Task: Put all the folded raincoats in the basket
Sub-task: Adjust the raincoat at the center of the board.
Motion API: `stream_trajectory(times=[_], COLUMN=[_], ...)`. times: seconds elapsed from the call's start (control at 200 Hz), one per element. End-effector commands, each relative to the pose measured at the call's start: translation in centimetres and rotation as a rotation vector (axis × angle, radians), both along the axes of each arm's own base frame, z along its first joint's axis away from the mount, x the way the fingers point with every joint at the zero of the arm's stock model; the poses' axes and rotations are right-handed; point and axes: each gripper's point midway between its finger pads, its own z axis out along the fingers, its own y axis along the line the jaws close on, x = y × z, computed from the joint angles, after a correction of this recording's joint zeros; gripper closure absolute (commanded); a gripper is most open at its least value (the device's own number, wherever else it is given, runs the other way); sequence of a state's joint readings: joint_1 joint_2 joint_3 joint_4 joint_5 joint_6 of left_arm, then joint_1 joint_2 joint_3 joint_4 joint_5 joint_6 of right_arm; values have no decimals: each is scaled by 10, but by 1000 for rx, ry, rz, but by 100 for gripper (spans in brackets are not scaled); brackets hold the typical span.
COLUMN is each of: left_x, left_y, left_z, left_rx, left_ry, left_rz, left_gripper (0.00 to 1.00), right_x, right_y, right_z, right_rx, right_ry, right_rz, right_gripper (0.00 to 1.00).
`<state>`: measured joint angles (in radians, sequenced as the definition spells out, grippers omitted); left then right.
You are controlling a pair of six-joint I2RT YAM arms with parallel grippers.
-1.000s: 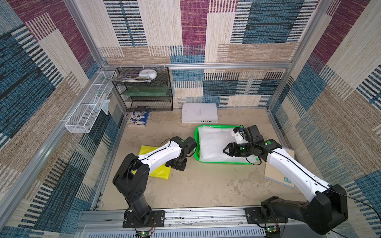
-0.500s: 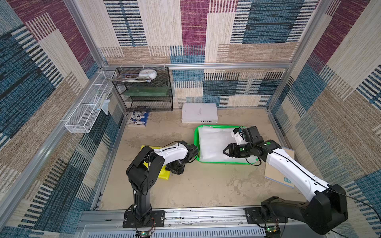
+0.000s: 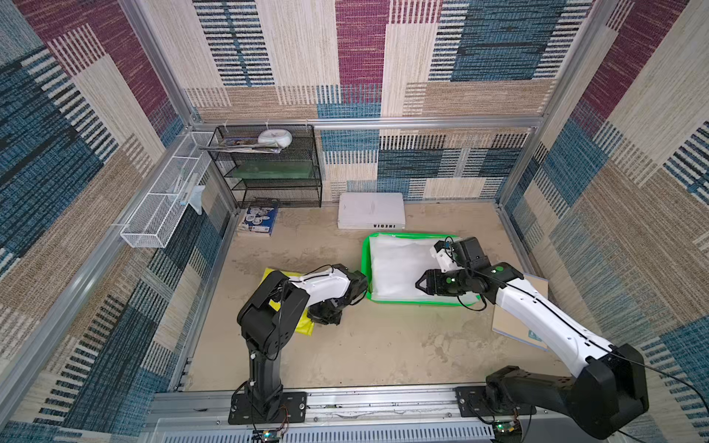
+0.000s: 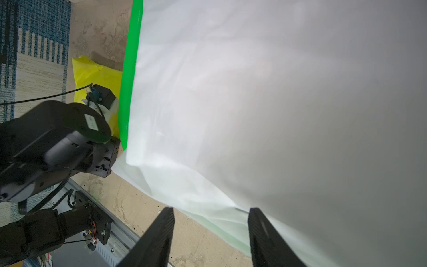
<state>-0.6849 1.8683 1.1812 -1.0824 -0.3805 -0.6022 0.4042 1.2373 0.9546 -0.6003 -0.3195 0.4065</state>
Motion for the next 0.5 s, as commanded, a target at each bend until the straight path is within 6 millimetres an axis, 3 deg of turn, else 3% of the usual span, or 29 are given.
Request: stream_trajectory(times=[0.0, 0.07, 0.145, 0.195, 0.26, 0.321, 0.406, 0.491], left_x=[-3, -9, -15, -17, -16, -11, -13, -25], left_y=[-46, -80, -100, -98, -81, -50, -2, 40], left_z=[25, 64, 115, 148, 175, 175, 144, 111], left_rx=[-280, -511, -722, -812, -899, -914, -856, -720], left_ry=[20, 8, -35, -92, -153, -190, -162, -110], left_rz=[-12, -32, -55, -54, -25, 63, 224, 335], left_gripper=[100, 100, 100, 100, 100, 84, 87, 72], right_x=[3, 3, 3, 3, 3, 4, 4, 4], right_y=[1, 1, 1, 1, 1, 0, 0, 0], right_z=[4, 5, 4, 4, 3, 3, 3, 2], right_rx=[7, 7, 5, 4, 4, -1, 1, 0], right_ry=[-22, -26, -21, -19, -17, -15, -16, -16], right_rz=[1, 1, 0, 0, -3, -5, -5, -5], right_gripper=[43, 43, 42, 43, 42, 43, 42, 42])
